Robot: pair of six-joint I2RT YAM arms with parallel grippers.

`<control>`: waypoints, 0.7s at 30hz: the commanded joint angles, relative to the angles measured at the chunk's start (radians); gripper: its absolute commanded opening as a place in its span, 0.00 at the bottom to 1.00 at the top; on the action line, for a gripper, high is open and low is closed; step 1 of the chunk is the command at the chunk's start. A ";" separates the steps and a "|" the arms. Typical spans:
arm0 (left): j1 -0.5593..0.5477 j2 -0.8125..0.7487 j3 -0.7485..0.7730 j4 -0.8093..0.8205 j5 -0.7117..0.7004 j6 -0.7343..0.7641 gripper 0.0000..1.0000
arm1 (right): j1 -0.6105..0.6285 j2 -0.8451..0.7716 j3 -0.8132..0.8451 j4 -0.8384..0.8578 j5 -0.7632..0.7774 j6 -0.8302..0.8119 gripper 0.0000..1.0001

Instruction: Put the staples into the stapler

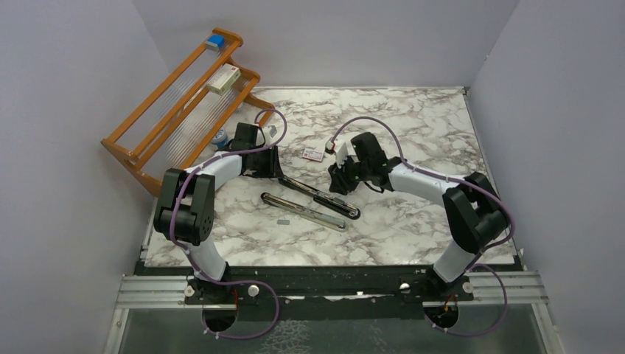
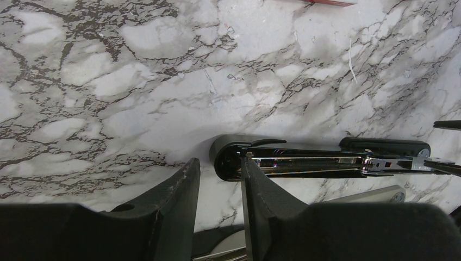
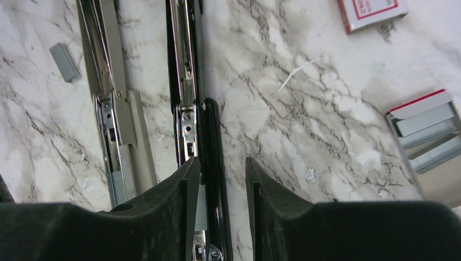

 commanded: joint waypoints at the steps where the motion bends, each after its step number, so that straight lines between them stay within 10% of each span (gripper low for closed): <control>1: 0.002 0.035 0.006 -0.024 -0.039 0.025 0.36 | 0.006 -0.026 0.023 0.086 -0.020 0.024 0.40; 21: 0.002 0.036 0.007 -0.026 -0.038 0.024 0.36 | 0.005 0.115 0.093 -0.078 -0.119 -0.048 0.40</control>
